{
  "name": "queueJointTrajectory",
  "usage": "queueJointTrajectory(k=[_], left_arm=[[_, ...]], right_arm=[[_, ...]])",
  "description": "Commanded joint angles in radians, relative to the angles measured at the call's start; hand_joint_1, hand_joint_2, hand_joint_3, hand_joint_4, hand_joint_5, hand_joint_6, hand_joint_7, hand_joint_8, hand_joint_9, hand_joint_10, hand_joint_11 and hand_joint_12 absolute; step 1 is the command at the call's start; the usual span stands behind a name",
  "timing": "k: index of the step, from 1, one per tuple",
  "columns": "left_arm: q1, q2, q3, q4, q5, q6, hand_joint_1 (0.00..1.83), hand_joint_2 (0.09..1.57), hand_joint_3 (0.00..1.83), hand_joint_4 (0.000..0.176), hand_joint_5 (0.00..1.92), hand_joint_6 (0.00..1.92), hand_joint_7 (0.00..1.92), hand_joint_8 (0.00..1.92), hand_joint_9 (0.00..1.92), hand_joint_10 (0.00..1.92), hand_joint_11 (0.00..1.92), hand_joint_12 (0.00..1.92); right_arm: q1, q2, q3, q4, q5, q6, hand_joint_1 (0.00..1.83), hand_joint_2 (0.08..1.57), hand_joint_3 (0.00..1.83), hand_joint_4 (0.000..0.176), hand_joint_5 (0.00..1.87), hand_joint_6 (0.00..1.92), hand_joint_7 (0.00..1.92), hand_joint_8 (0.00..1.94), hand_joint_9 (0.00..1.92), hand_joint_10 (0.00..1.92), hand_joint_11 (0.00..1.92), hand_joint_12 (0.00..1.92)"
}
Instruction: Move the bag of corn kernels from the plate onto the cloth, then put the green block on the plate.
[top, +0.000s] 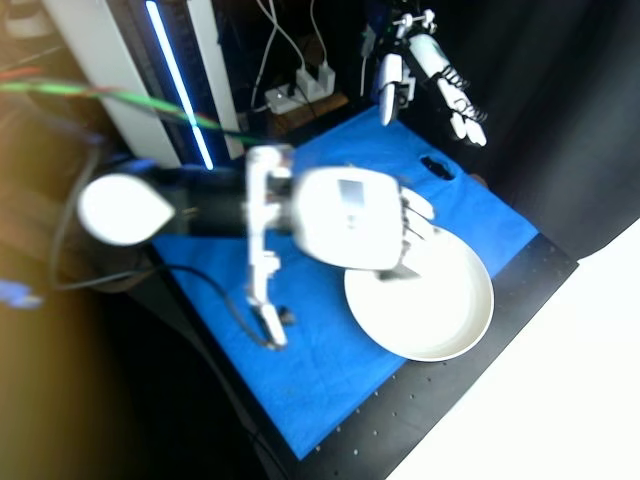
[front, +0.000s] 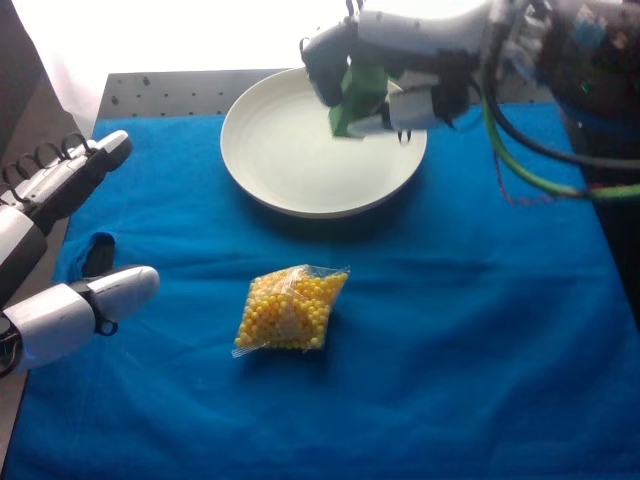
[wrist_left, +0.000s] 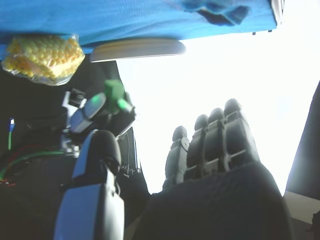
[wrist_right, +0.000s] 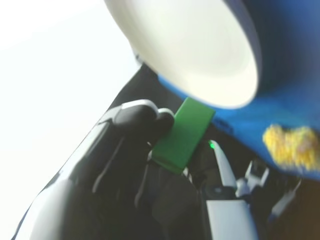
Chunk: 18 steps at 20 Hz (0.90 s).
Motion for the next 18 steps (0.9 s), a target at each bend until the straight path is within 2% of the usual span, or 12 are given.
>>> queueJointTrajectory(k=[1,3,6,7,10,11,12,13,14,15,17,18], left_arm=[[-0.008,-0.005,0.006,0.02,-0.121,-0.009,0.54,1.17,0.0,0.126,0.06,0.0,0.0,0.0,0.0,0.0,0.02,0.01],[-0.008,-0.009,0.008,0.02,-0.118,-0.011,0.55,1.17,0.0,0.134,0.06,0.0,0.0,0.0,0.0,0.0,0.0,0.01],[-0.008,-0.012,0.009,0.02,-0.121,-0.014,0.57,1.16,0.0,0.13,0.06,0.0,0.0,0.0,0.0,0.0,0.03,0.03],[-0.008,-0.014,0.012,0.02,-0.119,-0.016,0.56,1.16,0.01,0.127,0.05,0.0,0.0,0.0,0.0,0.0,0.01,0.16],[-0.008,-0.018,0.015,0.02,-0.117,-0.02,0.57,1.16,0.0,0.125,0.06,0.0,0.0,0.0,0.0,0.0,0.0,0.17],[-0.008,-0.018,0.014,0.02,-0.117,-0.02,0.59,1.16,0.0,0.12,0.07,0.0,0.0,0.0,0.0,0.0,0.0,0.13],[-0.008,-0.018,0.014,0.02,-0.117,-0.021,0.57,1.16,0.0,0.116,0.07,0.0,0.0,0.0,0.0,0.0,0.0,0.12],[-0.008,-0.018,0.015,0.02,-0.118,-0.021,0.58,1.15,0.0,0.146,0.07,0.0,0.0,0.0,0.0,0.0,0.0,0.12],[-0.008,-0.018,0.015,0.02,-0.118,-0.022,0.59,1.15,0.0,0.152,0.07,0.0,0.0,0.0,0.0,0.0,0.0,0.14],[-0.008,-0.018,0.015,0.02,-0.119,-0.022,0.59,1.15,0.0,0.16,0.07,0.0,0.0,0.0,0.0,0.0,0.0,0.15],[-0.008,-0.018,0.015,0.019,-0.119,-0.022,0.58,1.15,0.0,0.163,0.07,0.0,0.0,0.0,0.0,0.0,0.0,0.17],[-0.008,-0.018,0.015,0.018,-0.119,-0.022,0.59,1.16,0.0,0.146,0.07,0.0,0.0,0.0,0.0,0.0,0.0,0.21]], right_arm=[[0.013,-0.013,0.01,-0.004,-0.003,0.0,1.19,1.25,0.0,0.0,0.67,1.3,0.82,1.43,0.83,1.21,0.7,1.68],[0.017,-0.036,0.028,-0.026,-0.049,0.0,1.31,1.22,0.0,0.0,0.66,1.29,0.78,1.32,0.85,1.41,0.67,1.61],[0.017,-0.061,0.037,-0.062,-0.086,0.0,1.33,1.26,0.0,0.0,0.62,1.52,0.64,1.35,0.75,1.51,0.53,1.39],[0.016,-0.069,0.036,-0.083,-0.098,0.0,1.16,1.3,0.0,0.0,0.64,1.54,0.65,1.45,0.64,1.06,0.45,1.45],[0.016,-0.076,0.024,-0.122,-0.115,0.0,1.13,1.32,0.0,0.0,0.51,1.59,0.74,1.47,0.68,1.06,0.56,1.65],[0.016,-0.076,0.021,-0.129,-0.115,0.0,1.12,1.29,0.0,0.0,0.3,0.91,0.56,0.85,0.62,0.97,0.49,1.64],[0.016,-0.076,0.016,-0.137,-0.115,0.0,1.06,1.24,0.0,0.0,0.17,0.45,0.42,0.37,0.45,0.79,0.31,1.64],[0.016,-0.076,0.014,-0.143,-0.115,0.0,0.86,1.21,0.0,0.029,0.02,0.04,0.08,0.02,0.07,0.24,0.04,1.18],[0.016,-0.075,0.011,-0.147,-0.115,0.0,0.8,1.2,0.0,0.06,0.0,0.01,0.01,0.0,0.01,0.05,0.01,0.79],[0.016,-0.075,0.007,-0.15,-0.115,0.0,0.75,1.17,0.0,0.072,0.0,0.0,0.0,0.0,0.0,0.01,0.0,0.58],[0.016,-0.061,-0.009,-0.169,-0.115,0.0,0.73,1.1,0.0,0.085,0.0,0.0,0.0,0.0,0.0,0.0,0.0,0.55],[0.017,-0.032,-0.026,-0.178,-0.115,0.0,0.69,1.09,0.0,0.101,0.0,0.0,0.0,0.0,0.0,0.0,0.0,0.44]])
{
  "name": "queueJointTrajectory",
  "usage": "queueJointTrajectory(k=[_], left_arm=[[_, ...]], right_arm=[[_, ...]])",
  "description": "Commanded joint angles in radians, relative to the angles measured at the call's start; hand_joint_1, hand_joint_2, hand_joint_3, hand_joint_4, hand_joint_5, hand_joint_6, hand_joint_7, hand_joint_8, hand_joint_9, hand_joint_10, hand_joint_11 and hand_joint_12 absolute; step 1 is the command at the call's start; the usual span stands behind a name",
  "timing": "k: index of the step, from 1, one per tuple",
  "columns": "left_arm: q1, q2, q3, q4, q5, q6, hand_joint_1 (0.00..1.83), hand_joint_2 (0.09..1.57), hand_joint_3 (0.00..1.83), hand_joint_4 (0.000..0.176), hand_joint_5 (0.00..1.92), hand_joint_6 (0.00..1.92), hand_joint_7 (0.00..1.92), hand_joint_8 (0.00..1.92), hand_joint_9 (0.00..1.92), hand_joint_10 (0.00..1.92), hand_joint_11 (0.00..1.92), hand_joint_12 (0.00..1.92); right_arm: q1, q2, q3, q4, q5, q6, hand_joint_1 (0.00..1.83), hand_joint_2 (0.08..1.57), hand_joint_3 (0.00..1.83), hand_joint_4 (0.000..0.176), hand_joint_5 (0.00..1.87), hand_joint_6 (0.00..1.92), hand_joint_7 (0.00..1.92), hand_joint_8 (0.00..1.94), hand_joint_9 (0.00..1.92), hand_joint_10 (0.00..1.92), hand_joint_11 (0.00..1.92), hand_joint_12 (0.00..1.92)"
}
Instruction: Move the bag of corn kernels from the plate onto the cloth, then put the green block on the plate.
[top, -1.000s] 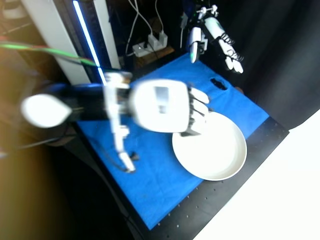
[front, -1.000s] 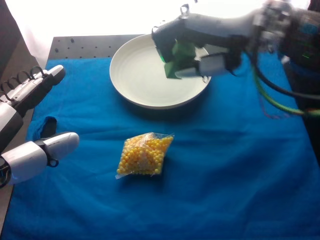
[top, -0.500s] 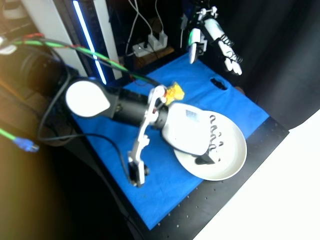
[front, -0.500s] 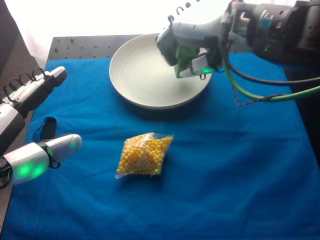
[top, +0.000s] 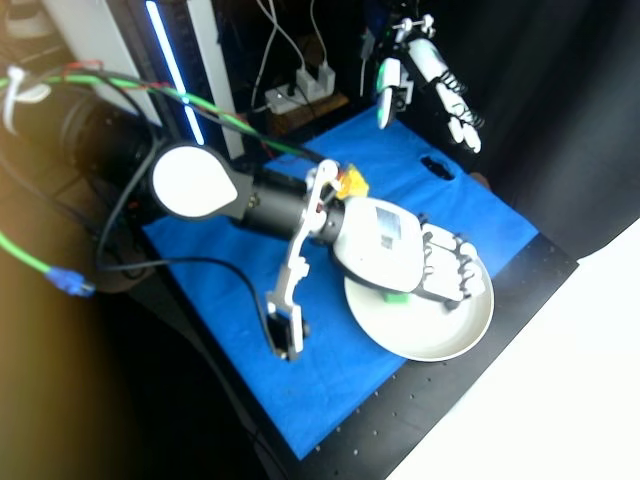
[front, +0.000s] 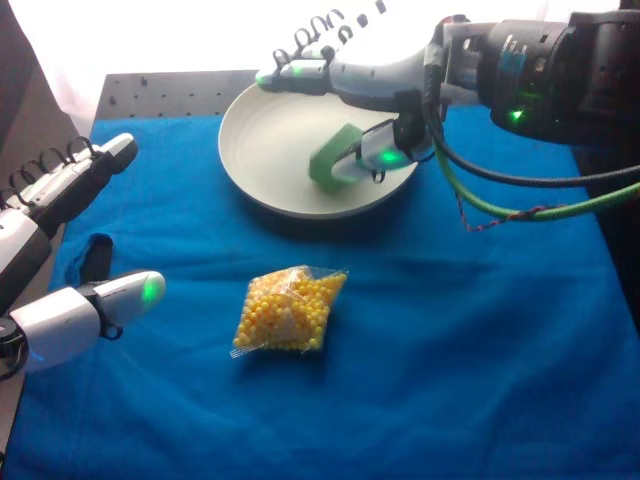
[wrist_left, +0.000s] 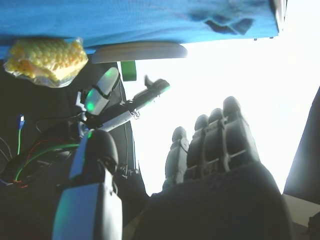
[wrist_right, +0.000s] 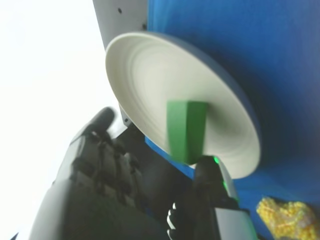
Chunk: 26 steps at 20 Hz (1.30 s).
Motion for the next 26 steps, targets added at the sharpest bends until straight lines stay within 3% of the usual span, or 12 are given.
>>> queueJointTrajectory(k=[1,3,6,8,10,11,12,15,18,19,23,26], left_arm=[[-0.008,-0.001,0.004,0.018,-0.122,-0.006,0.59,1.16,0.0,0.146,0.07,0.0,0.0,0.0,0.0,0.0,0.0,0.21],[-0.008,-0.001,0.003,0.015,-0.125,-0.006,0.59,1.16,0.0,0.164,0.07,0.0,0.0,0.0,0.0,0.0,0.0,0.21],[-0.008,0.006,-0.002,0.014,-0.134,-0.006,0.53,1.17,0.0,0.141,0.05,0.0,0.0,0.0,0.0,0.0,0.0,0.31],[-0.008,0.012,-0.004,0.014,-0.141,-0.006,0.51,1.16,0.0,0.16,0.04,0.0,0.0,0.0,0.0,0.0,0.0,0.41],[-0.008,0.019,-0.004,0.015,-0.146,-0.006,0.51,1.17,0.0,0.137,0.05,0.0,0.0,0.0,0.0,0.0,0.0,0.36],[-0.008,0.026,-0.005,0.017,-0.153,-0.006,0.52,1.17,0.0,0.134,0.05,0.0,0.0,0.0,0.0,0.0,0.0,0.29],[-0.008,0.033,-0.007,0.021,-0.162,-0.005,0.53,1.17,0.0,0.132,0.06,0.0,0.0,0.0,0.0,0.0,0.0,0.19],[-0.023,0.058,-0.005,0.045,-0.179,-0.005,0.55,1.17,0.0,0.172,0.04,0.0,0.0,0.0,0.0,0.0,0.0,0.0],[-0.03,0.089,-0.013,0.06,-0.209,0.008,0.57,1.17,0.0,0.171,0.03,0.0,0.0,0.0,0.0,0.0,0.0,0.0],[-0.032,0.099,-0.017,0.064,-0.22,0.013,0.56,1.18,0.0,0.174,0.0,0.0,0.0,0.0,0.0,0.0,0.0,0.0],[-0.033,0.141,-0.041,0.075,-0.283,0.032,0.55,1.2,0.01,0.176,0.0,0.0,0.0,0.0,0.0,0.0,0.0,0.0],[-0.032,0.163,-0.049,0.091,-0.321,0.044,0.51,1.18,0.0,0.176,0.0,0.0,0.0,0.0,0.0,0.0,0.05,0.03]], right_arm=[[0.019,0.028,-0.006,0.006,0.064,-0.002,0.69,1.09,0.0,0.101,0.0,0.0,0.0,0.0,0.0,0.0,0.0,0.44],[0.035,0.083,-0.044,0.006,0.083,-0.002,0.7,1.09,0.0,0.076,0.0,0.0,0.0,0.0,0.0,0.0,0.0,0.68],[0.048,0.173,-0.118,0.049,0.181,-0.002,0.66,1.05,0.0,0.058,0.0,0.0,0.0,0.0,0.0,0.0,0.0,0.04],[0.048,0.215,-0.161,0.094,0.264,-0.002,0.77,1.07,0.01,0.098,0.0,0.0,0.0,0.0,0.0,0.0,0.0,0.0],[0.048,0.284,-0.215,0.106,0.317,-0.002,0.7,1.1,0.02,0.019,0.0,0.0,0.0,0.0,0.0,0.0,0.0,0.0],[0.047,0.331,-0.242,0.13,0.355,-0.002,0.65,1.12,0.02,0.019,0.0,0.0,0.0,0.0,0.0,0.0,0.0,0.0],[0.03,0.374,-0.276,0.154,0.383,-0.002,0.57,1.15,0.03,0.023,0.0,0.0,0.0,0.0,0.0,0.0,0.0,0.0],[-0.086,0.544,-0.412,0.399,0.519,-0.214,0.24,1.2,0.04,0.169,0.0,0.0,0.0,0.0,0.0,0.0,0.0,0.0],[-0.205,0.642,-0.485,0.566,0.662,-0.326,0.28,1.27,0.02,0.154,0.0,0.0,0.0,0.0,0.0,0.0,0.0,0.0],[-0.242,0.671,-0.514,0.624,0.711,-0.375,0.22,1.27,0.01,0.101,0.0,0.0,0.0,0.0,0.0,0.0,0.0,0.0],[-0.346,0.728,-0.567,0.733,0.876,-0.412,0.25,1.22,0.0,0.153,0.0,0.0,0.0,0.0,0.0,0.0,0.0,0.0],[-0.407,0.745,-0.592,0.791,0.984,-0.441,0.26,1.22,0.0,0.139,0.0,0.0,0.0,0.0,0.0,0.0,0.0,0.0]])
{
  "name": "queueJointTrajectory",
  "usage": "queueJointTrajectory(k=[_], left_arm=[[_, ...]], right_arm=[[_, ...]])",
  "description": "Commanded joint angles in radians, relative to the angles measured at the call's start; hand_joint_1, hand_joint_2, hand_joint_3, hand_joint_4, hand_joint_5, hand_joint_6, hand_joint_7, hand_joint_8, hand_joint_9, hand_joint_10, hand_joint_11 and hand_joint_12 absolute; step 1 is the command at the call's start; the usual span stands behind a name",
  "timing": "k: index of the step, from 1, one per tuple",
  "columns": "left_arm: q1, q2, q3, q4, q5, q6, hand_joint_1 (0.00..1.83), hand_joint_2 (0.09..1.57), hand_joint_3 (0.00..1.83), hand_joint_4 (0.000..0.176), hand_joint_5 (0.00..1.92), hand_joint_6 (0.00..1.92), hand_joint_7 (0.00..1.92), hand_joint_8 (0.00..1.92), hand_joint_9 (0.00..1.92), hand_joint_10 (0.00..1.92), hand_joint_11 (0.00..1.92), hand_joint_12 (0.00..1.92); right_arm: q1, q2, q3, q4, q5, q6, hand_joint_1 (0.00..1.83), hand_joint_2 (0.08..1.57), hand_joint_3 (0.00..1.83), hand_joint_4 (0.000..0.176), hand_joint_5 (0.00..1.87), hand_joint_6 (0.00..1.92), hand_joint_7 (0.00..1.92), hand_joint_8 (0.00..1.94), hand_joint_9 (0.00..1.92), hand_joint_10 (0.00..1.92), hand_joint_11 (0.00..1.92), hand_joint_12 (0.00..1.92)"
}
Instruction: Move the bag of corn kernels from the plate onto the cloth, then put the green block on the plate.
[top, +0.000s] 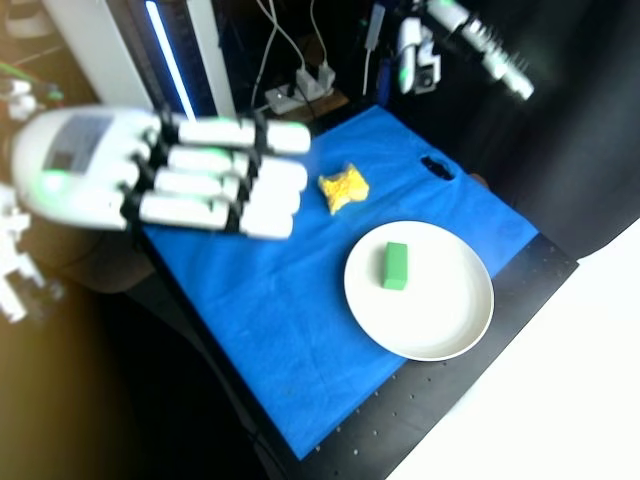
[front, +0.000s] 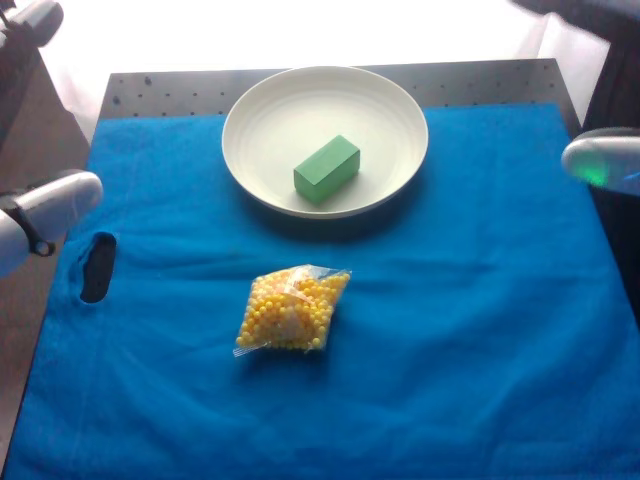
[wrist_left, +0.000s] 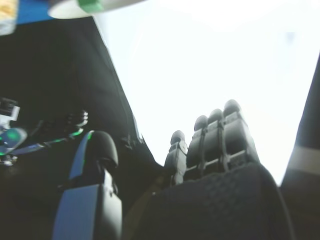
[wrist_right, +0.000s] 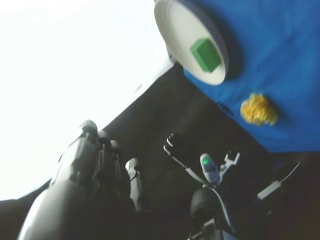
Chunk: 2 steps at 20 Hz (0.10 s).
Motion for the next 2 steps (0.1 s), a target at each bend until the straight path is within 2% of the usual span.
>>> queueJointTrajectory(k=[1,2], left_arm=[[-0.008,0.008,-0.001,0.02,-0.154,0.001,0.5,1.16,0.0,0.176,0.0,0.0,0.0,0.0,0.0,0.0,0.03,0.02],[-0.008,0.011,-0.001,0.023,-0.176,0.009,0.48,1.15,0.0,0.176,0.0,0.0,0.0,0.0,0.0,0.0,0.0,0.02]], right_arm=[[-0.001,0.011,-0.011,0.051,0.173,-0.014,0.29,1.22,0.0,0.133,0.0,0.0,0.0,0.0,0.0,0.0,0.0,0.0],[-0.018,0.033,-0.034,0.069,0.201,-0.029,0.29,1.23,0.0,0.137,0.0,0.0,0.0,0.0,0.0,0.0,0.0,0.0]])
